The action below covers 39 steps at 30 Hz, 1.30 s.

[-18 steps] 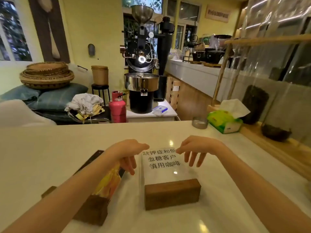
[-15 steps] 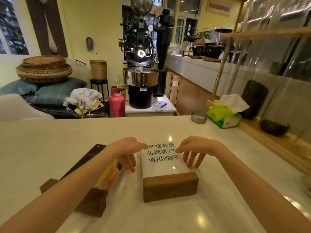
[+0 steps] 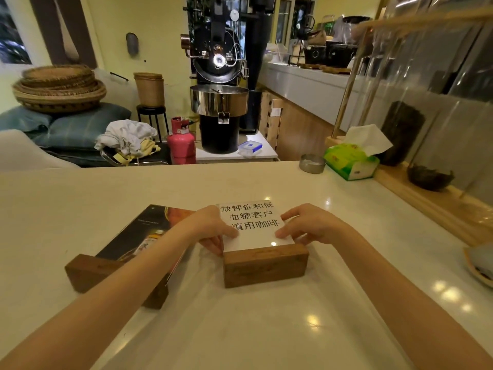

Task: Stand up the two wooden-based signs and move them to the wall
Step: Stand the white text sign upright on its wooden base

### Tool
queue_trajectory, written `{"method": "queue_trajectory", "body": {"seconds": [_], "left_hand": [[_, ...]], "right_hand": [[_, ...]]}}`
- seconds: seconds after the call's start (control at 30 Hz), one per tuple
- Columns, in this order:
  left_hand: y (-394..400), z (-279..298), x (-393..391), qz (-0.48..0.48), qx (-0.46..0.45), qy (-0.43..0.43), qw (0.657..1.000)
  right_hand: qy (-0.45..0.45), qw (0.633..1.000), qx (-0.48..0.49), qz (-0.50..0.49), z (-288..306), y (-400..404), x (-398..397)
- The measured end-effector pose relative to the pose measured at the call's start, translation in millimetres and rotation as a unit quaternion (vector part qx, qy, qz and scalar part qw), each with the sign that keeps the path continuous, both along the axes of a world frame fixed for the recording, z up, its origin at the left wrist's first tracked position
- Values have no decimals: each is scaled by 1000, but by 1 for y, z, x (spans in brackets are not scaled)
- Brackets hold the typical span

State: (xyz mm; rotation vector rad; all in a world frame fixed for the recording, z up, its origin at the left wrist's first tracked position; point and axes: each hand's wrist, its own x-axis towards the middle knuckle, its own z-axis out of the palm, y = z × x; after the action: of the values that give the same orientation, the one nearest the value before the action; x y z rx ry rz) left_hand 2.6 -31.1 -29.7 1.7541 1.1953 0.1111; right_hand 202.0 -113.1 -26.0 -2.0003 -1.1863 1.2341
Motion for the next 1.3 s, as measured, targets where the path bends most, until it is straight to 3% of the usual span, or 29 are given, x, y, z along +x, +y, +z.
{"method": "queue_trajectory", "body": {"seconds": [0.23, 0.5, 0.73, 0.93, 1.3], "left_hand": [[-4, 22, 0, 22, 16, -37, 999], [-3, 31, 5, 25, 186, -96, 978], [-9, 30, 12, 36, 297, -139, 944], [-19, 25, 16, 36, 349, -171, 921], [-30, 18, 8, 16, 356, -151, 922]], "right_hand": [[18, 994, 88, -63, 2, -1, -2], [12, 958, 264, -113, 4, -5, -3], [1, 924, 357, -137, 2, -10, -5], [-23, 906, 396, -148, -1, -15, -7], [-69, 894, 420, -138, -8, -29, -12]]}}
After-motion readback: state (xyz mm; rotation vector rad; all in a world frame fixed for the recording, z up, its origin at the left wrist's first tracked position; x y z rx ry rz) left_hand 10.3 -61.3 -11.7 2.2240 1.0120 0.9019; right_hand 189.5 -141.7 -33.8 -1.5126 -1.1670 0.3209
